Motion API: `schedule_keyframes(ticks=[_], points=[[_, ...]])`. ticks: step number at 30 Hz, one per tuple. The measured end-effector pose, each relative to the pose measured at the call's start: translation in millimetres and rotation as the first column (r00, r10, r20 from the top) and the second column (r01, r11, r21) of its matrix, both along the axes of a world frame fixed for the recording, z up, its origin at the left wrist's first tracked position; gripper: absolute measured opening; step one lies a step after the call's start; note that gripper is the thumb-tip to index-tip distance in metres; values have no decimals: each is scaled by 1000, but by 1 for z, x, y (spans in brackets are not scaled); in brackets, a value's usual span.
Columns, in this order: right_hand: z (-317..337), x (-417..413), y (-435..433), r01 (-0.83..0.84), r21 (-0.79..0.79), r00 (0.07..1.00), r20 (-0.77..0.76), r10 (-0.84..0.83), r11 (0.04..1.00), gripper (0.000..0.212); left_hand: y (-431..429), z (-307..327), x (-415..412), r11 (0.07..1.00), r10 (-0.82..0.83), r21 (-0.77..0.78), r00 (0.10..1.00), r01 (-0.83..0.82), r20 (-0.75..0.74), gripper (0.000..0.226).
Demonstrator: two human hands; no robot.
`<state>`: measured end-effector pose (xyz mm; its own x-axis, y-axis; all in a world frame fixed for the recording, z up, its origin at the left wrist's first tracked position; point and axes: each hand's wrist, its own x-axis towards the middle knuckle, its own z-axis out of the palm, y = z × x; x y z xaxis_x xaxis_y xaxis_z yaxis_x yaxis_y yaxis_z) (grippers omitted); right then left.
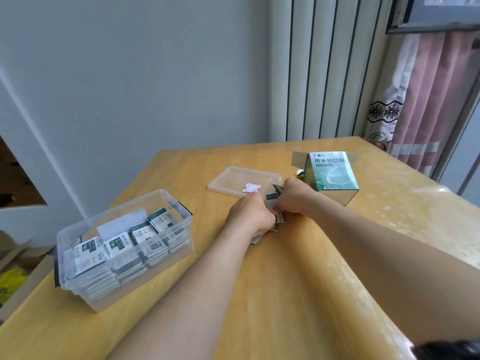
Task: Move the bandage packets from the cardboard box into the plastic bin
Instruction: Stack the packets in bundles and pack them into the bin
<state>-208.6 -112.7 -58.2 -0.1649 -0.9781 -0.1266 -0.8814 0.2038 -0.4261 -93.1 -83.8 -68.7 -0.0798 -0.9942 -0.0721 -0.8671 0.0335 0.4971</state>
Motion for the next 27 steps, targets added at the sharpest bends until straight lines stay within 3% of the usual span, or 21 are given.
schedule_keyframes(ticks=[8, 14, 18, 23, 27], points=[[12, 6, 8, -63, 73, 996, -53, 67, 995, 35, 16, 8, 3, 998, -48, -37, 997, 51, 65, 48], [-3, -5, 15, 54, -83, 991, 124, -43, 995, 3, 23, 5, 3, 1000, -15, 10, 999, 16, -38, 39], [-3, -6, 16, 40, -70, 959, 284, -19, 997, 20, 25, 2, 0, 999, -14, -43, 1000, 13, -25, 41], [-1, -10, 10, 51, -17, 943, 331, -42, 999, 27, 15, 0, -1, 998, -10, -59, 999, 8, -43, 42], [-3, -15, 13, 42, -24, 918, 396, -29, 999, 24, 2, 2, -6, 987, -150, 57, 987, 153, -47, 56]])
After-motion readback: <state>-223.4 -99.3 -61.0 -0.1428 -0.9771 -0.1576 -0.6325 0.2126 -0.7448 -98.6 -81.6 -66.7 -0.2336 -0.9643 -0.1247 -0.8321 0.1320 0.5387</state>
